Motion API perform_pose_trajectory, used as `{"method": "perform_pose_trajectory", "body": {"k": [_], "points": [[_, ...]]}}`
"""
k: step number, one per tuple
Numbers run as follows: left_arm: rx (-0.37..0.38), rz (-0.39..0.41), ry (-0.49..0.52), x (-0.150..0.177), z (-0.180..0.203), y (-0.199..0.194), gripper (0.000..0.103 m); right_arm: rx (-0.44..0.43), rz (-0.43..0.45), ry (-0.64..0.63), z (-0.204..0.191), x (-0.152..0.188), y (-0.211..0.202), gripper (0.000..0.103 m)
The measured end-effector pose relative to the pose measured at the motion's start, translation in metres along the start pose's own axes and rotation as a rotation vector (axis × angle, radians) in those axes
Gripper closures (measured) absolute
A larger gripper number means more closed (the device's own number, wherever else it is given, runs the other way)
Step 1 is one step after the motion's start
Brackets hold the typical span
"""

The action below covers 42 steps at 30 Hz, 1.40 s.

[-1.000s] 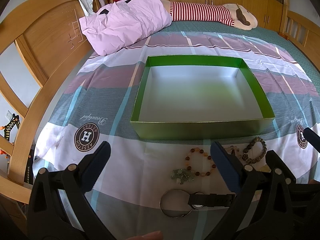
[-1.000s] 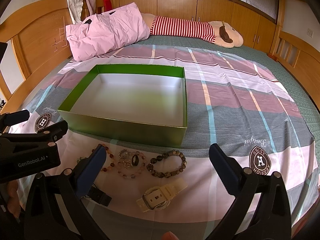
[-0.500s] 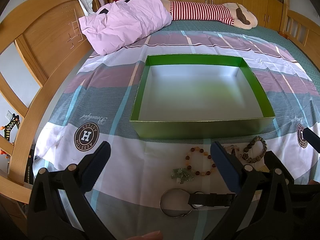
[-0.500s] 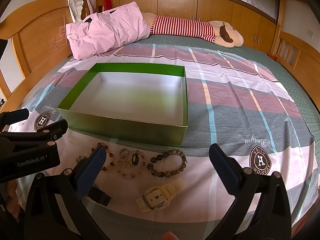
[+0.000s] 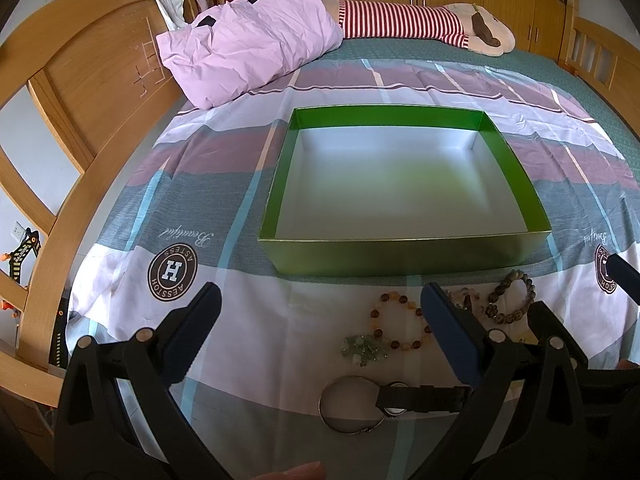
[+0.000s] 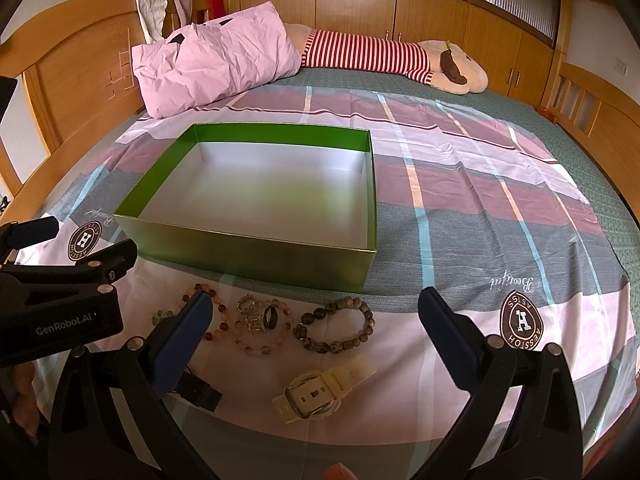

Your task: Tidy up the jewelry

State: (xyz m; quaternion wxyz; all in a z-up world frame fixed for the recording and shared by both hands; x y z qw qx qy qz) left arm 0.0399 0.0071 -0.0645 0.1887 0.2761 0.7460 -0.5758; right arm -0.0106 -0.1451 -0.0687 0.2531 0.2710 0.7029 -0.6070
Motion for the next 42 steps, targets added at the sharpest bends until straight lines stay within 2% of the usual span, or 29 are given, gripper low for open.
{"method": "perform_pose_trajectory", "body": {"k": [5, 8, 10, 13, 14, 16, 18, 23, 27, 28, 29, 31, 32, 33, 34, 36, 38, 40, 42], "points": [[-0.009, -0.024, 0.019, 0.001, 0.0, 0.004, 0.002, 0.016, -0.017, -0.019, 0.003, 0.001, 0.003, 0.001], [-0.007, -0.033, 0.042, -0.002, -0.009, 0.004, 0.002, 0.094, -0.069, -0.053, 0.021, -0.001, 0.007, 0.001], [0.006, -0.028, 0.04, -0.005, -0.016, 0.003, 0.002, 0.078, -0.102, -0.044, 0.03, 0.002, 0.007, 0.001], [0.111, -0.06, 0.062, -0.003, -0.017, 0.002, 0.002, 0.056, -0.24, -0.101, 0.038, 0.022, 0.012, 0.001], [0.172, -0.079, 0.082, 0.0, -0.013, 0.001, 0.002, 0.044, -0.282, -0.112, 0.04, 0.029, 0.016, 0.002], [0.284, -0.114, 0.133, 0.009, 0.0, -0.004, 0.002, 0.007, -0.365, -0.111, 0.043, 0.046, 0.021, 0.011], [0.353, -0.131, 0.213, 0.021, 0.018, -0.012, 0.002, -0.048, -0.408, -0.091, 0.047, 0.056, 0.023, 0.012], [0.437, -0.188, 0.359, 0.05, 0.059, -0.018, 0.002, -0.12, -0.443, -0.124, 0.042, 0.064, 0.019, 0.015], [0.394, -0.252, 0.384, 0.065, 0.071, 0.0, 0.002, -0.126, -0.483, -0.176, 0.029, 0.07, 0.025, 0.015], [0.381, -0.267, 0.379, 0.068, 0.072, 0.003, 0.004, -0.115, -0.49, -0.188, 0.025, 0.072, 0.027, 0.017], [0.357, -0.289, 0.369, 0.071, 0.071, 0.011, 0.014, -0.127, -0.493, -0.189, 0.021, 0.074, 0.03, 0.019], [0.355, -0.327, 0.329, 0.07, 0.068, 0.023, 0.025, -0.151, -0.484, -0.194, 0.013, 0.075, 0.035, 0.038], [0.365, -0.343, 0.29, 0.068, 0.064, 0.028, 0.035, -0.152, -0.476, -0.202, 0.01, 0.074, 0.037, 0.042], [0.359, -0.349, 0.259, 0.065, 0.059, 0.033, 0.037, -0.16, -0.461, -0.206, 0.006, 0.073, 0.039, 0.049], [0.351, -0.348, 0.231, 0.062, 0.053, 0.036, 0.039, -0.179, -0.444, -0.199, 0.002, 0.072, 0.042, 0.06], [0.331, -0.358, 0.148, 0.055, 0.038, 0.045, 0.041, -0.202, -0.421, -0.182, -0.001, 0.07, 0.043, 0.072], [0.312, -0.385, 0.056, 0.05, 0.022, 0.056, 0.041, -0.207, -0.37, -0.168, -0.002, 0.062, 0.042, 0.075], [0.313, -0.413, -0.033, 0.046, 0.004, 0.064, 0.041, -0.212, -0.324, -0.154, 0.0, 0.054, 0.038, 0.085], [0.313, -0.43, -0.088, 0.044, -0.006, 0.069, 0.041, -0.226, -0.278, -0.117, 0.004, 0.044, 0.034, 0.086]]}}
Point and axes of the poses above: each gripper's, at about its wrist camera, not at the fingertips, and y roughly the way its jaws point, z to its right, x to its underside, the point moved 7 cm from there along y, roughly the way its jaws point, and after that the axes turned 10 degrees about -x, right-handed, at the moved point
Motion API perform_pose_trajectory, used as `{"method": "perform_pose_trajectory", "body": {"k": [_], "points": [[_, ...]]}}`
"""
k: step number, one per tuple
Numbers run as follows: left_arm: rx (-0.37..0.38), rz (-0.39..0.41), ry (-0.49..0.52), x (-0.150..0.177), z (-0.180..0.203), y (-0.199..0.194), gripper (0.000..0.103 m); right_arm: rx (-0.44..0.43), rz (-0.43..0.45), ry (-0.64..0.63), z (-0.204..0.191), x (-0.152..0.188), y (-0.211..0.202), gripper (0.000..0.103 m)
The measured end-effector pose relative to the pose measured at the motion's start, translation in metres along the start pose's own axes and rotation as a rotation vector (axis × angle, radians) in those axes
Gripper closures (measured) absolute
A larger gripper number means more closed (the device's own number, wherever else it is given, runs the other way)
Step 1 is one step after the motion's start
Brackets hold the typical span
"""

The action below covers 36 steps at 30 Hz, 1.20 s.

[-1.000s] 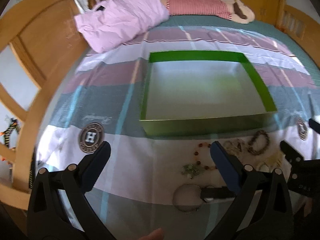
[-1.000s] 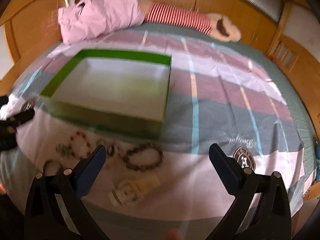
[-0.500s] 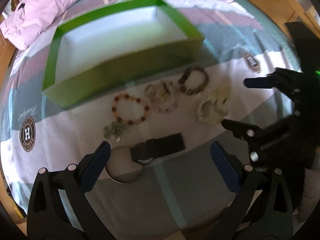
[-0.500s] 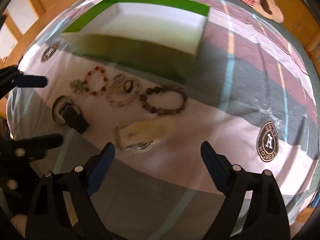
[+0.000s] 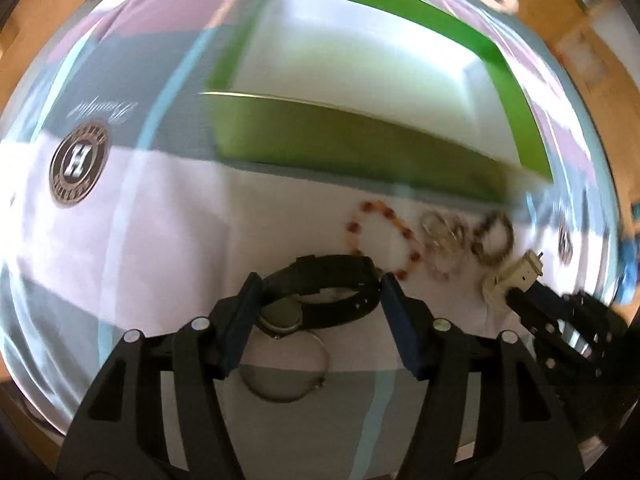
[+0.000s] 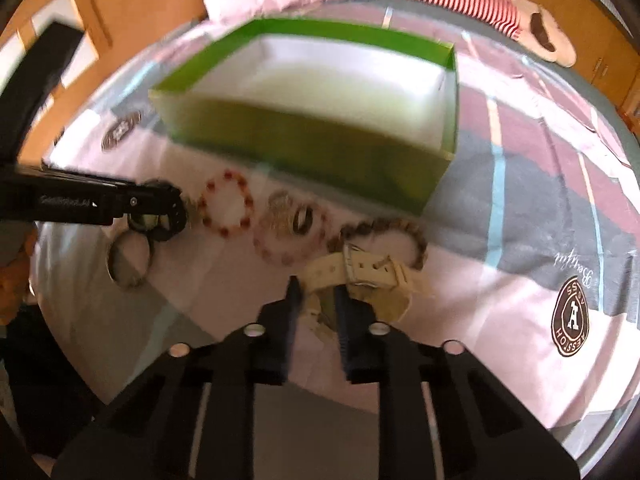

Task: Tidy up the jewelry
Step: 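Grasp the white watch with the right tool while the left tool grasps the black watch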

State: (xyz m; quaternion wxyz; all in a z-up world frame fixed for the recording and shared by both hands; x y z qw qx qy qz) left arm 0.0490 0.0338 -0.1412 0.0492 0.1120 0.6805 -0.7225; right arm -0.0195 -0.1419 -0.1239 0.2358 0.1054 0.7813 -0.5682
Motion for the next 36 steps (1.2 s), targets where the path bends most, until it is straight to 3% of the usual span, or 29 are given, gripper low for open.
{"method": "perform_pose_trajectory", "body": {"k": [6, 9, 10, 11, 15, 16, 19, 24, 26, 29, 32, 36], "points": [[0.048, -0.01, -0.058, -0.006, -0.01, -0.002, 0.038, -0.05, 0.113, 0.042, 0.005, -0.012, -0.022, 0.096], [0.045, 0.0, -0.048, -0.007, -0.012, -0.005, 0.038, -0.041, 0.08, 0.037, 0.005, -0.012, -0.016, 0.096], [0.039, -0.005, -0.038, -0.007, -0.01, -0.004, 0.034, -0.018, 0.048, 0.047, 0.008, -0.01, -0.01, 0.096], [0.029, -0.016, -0.031, -0.005, -0.008, -0.002, 0.024, 0.004, 0.023, 0.066, 0.013, -0.005, -0.005, 0.093], [0.032, -0.041, -0.043, -0.001, -0.006, 0.001, 0.018, 0.054, 0.015, 0.095, 0.024, -0.003, -0.003, 0.039], [0.031, -0.043, -0.046, -0.001, -0.006, 0.001, 0.016, 0.062, 0.026, 0.079, 0.022, -0.005, -0.003, 0.03], [0.025, -0.05, -0.057, 0.002, -0.014, 0.0, 0.011, 0.081, 0.034, 0.027, 0.013, -0.012, 0.003, 0.017], [0.039, -0.081, -0.073, 0.004, -0.018, 0.002, 0.01, 0.19, -0.016, -0.047, 0.008, -0.016, 0.038, 0.016], [0.052, -0.082, -0.082, 0.005, -0.02, -0.001, 0.008, 0.177, -0.013, -0.035, 0.01, -0.014, 0.042, 0.017], [0.066, -0.077, -0.069, 0.006, -0.018, -0.006, 0.008, 0.155, 0.024, -0.001, 0.014, -0.016, 0.036, 0.041], [0.057, -0.085, -0.038, 0.009, -0.013, -0.003, 0.007, 0.097, 0.033, 0.049, 0.018, -0.017, 0.034, 0.041], [0.018, -0.121, -0.028, 0.013, -0.01, 0.011, 0.007, 0.103, 0.034, 0.036, 0.015, -0.017, 0.034, 0.041]]}}
Point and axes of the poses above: each gripper's, at about its wrist camera, not at the fingertips, and y roughly the way its jaws point, z to its right, x to its underside, the point moved 7 cm from there along y, roughly the way its jaws point, and after that the axes turned 10 degrees about -x, right-handed, at the moved point
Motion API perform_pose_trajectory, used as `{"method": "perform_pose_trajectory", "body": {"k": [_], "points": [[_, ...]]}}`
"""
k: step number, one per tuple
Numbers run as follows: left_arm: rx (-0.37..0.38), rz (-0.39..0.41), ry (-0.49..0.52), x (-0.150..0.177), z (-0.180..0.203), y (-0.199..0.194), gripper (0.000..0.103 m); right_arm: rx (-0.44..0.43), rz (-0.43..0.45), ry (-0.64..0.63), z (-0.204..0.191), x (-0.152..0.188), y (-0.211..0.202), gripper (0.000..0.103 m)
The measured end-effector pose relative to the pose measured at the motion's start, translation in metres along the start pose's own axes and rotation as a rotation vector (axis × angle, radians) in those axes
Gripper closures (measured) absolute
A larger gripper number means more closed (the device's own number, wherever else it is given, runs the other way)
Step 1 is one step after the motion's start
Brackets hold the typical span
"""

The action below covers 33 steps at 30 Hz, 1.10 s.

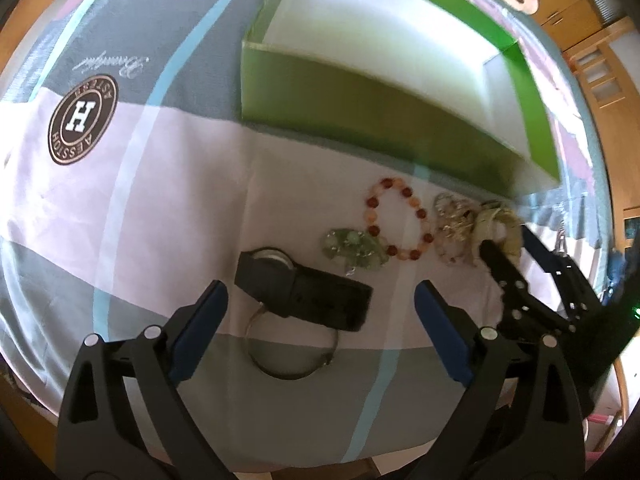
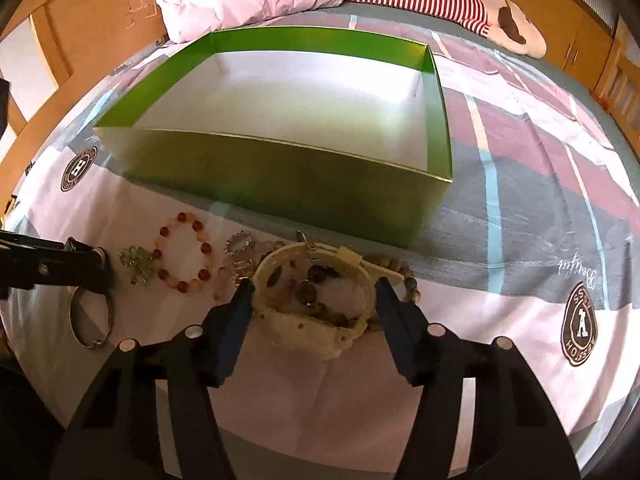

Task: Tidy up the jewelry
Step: 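Grasp the white watch with the right tool while the left tool grasps the black watch, then carry the white watch into the box with the right tool while the left drops the black watch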

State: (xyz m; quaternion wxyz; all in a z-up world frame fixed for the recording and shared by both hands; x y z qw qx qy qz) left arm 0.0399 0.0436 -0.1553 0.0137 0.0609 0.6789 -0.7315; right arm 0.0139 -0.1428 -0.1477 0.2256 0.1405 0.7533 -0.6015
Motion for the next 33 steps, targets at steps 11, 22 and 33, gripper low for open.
{"method": "perform_pose_trajectory", "body": {"k": [11, 22, 33], "points": [[-0.019, 0.099, 0.017, -0.007, 0.004, -0.008, 0.049, -0.016, 0.029, -0.004, -0.005, -0.001, -0.014, 0.041], [0.066, 0.19, -0.009, -0.012, -0.003, -0.042, 0.052, -0.05, 0.117, 0.019, -0.006, -0.011, -0.041, 0.041], [0.224, 0.409, -0.002, -0.07, 0.013, -0.113, 0.052, -0.061, 0.31, 0.055, 0.011, -0.079, -0.078, 0.041]]}}
Point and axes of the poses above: each gripper's, at about its wrist camera, not at the fingertips, and y roughly the way its jaws point, z to its right, x to its underside, the point moved 7 cm from there along y, roughly the way its jaws point, and after that the axes turned 10 degrees about -x, right-handed, at the moved point
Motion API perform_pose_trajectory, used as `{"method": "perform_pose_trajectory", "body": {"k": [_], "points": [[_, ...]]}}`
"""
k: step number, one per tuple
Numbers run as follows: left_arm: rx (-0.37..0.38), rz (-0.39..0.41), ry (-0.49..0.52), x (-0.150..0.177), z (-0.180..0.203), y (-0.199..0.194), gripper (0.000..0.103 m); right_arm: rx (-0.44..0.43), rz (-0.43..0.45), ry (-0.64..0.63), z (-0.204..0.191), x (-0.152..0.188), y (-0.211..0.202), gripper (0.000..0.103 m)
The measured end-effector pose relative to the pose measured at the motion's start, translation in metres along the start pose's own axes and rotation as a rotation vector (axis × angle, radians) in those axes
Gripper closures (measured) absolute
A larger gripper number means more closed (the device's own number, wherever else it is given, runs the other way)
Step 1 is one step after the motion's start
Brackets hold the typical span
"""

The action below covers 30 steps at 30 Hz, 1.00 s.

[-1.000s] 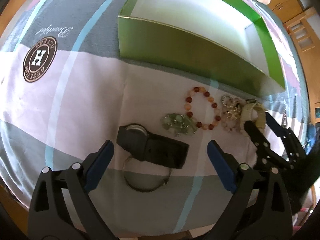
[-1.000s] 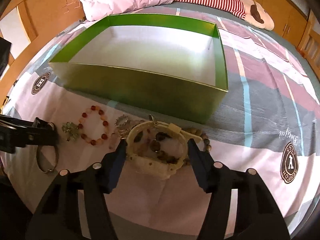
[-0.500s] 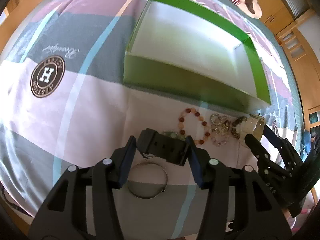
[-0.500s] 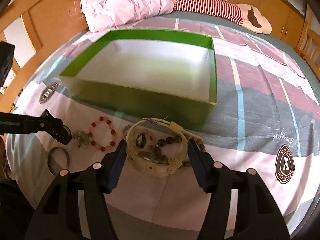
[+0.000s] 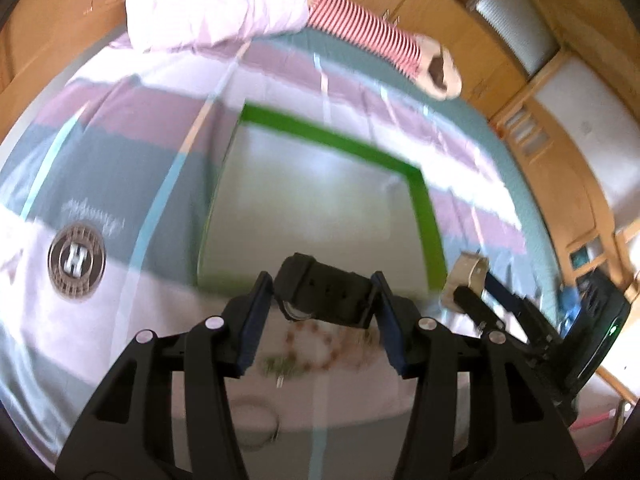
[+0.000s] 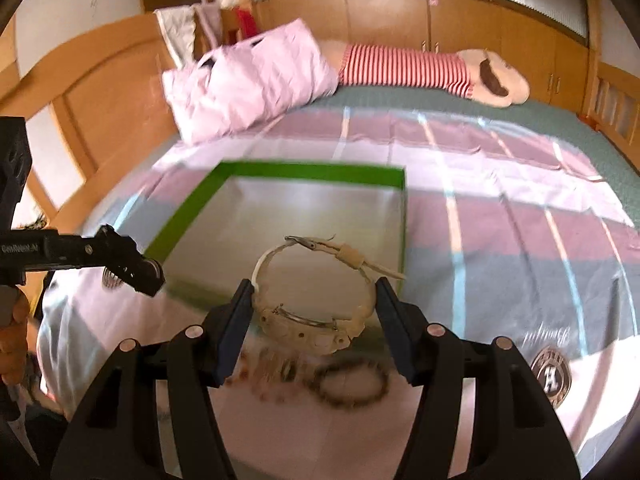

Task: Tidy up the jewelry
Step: 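Carry the white watch into the box with the right tool while the left drops the black watch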

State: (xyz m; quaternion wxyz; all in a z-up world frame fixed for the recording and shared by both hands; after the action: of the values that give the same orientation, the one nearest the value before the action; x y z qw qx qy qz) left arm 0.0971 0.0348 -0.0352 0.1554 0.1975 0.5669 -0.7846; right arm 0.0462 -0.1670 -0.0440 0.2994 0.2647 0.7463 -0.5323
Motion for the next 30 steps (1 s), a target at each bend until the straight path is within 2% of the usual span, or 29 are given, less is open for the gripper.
{"method": "perform_pose_trajectory", "body": {"k": [4, 7, 9, 10, 11, 12, 13, 15, 17, 20, 21, 22, 24, 25, 27, 30], "points": [[-0.066, 0.016, 0.024, -0.02, 0.001, 0.024, 0.051, 0.016, -0.021, 0.019, 0.009, -0.01, 0.034, 0.041], [-0.066, -0.01, 0.01, -0.023, -0.002, 0.048, 0.051, 0.029, -0.056, 0.007, 0.011, -0.005, 0.056, 0.041], [-0.059, -0.013, 0.014, -0.027, -0.001, 0.062, 0.047, 0.03, -0.08, -0.003, 0.01, 0.0, 0.064, 0.041], [-0.065, -0.006, 0.02, -0.028, -0.001, 0.067, 0.04, 0.03, -0.087, -0.012, 0.009, 0.001, 0.065, 0.039], [-0.088, 0.002, 0.022, -0.028, -0.003, 0.071, 0.028, 0.03, -0.097, -0.034, 0.006, 0.002, 0.064, 0.036], [-0.11, 0.002, 0.023, -0.027, -0.005, 0.072, 0.024, 0.036, -0.094, -0.05, 0.003, 0.0, 0.059, 0.029], [-0.122, 0.003, 0.02, -0.027, -0.007, 0.071, 0.024, 0.045, -0.073, -0.061, 0.001, -0.004, 0.049, 0.024], [-0.103, 0.003, 0.021, -0.024, -0.007, 0.059, 0.023, 0.04, -0.05, -0.051, 0.001, -0.007, 0.029, 0.021], [-0.082, -0.004, 0.023, -0.015, -0.008, 0.042, 0.016, 0.026, -0.059, -0.028, 0.004, -0.002, 0.011, 0.02], [-0.13, -0.051, 0.041, 0.015, -0.017, 0.023, 0.013, 0.034, -0.088, 0.0, 0.014, 0.018, -0.016, 0.021], [-0.151, -0.075, 0.062, 0.028, -0.02, 0.021, 0.013, 0.055, -0.11, 0.009, 0.021, 0.03, -0.019, 0.033], [-0.16, -0.086, 0.083, 0.039, -0.022, 0.02, 0.013, 0.079, -0.147, 0.027, 0.029, 0.041, -0.016, 0.052], [-0.212, -0.133, 0.111, 0.061, -0.031, 0.025, 0.014, 0.102, -0.249, 0.093, 0.045, 0.062, 0.003, 0.068], [-0.227, -0.155, 0.111, 0.069, -0.035, 0.027, 0.014, 0.095, -0.29, 0.136, 0.052, 0.072, 0.014, 0.071], [-0.22, -0.201, 0.102, 0.081, -0.039, 0.033, 0.014, 0.096, -0.331, 0.17, 0.057, 0.084, 0.029, 0.071], [-0.227, -0.23, 0.102, 0.084, -0.043, 0.039, 0.014, 0.151, -0.379, 0.14, 0.056, 0.094, 0.045, 0.07]]}}
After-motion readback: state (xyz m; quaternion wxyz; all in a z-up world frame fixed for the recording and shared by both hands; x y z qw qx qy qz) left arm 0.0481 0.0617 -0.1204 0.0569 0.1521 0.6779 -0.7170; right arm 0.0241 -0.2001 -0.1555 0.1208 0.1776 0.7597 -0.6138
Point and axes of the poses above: each gripper's, at about its wrist camera, not at the fingertips, and y roughly the way its jaws point, z to its right, x to its underside, the point moved 7 cm from there along y, roughly the way its jaws point, and after that the axes turned 10 degrees about -x, right-handed, at the moved point
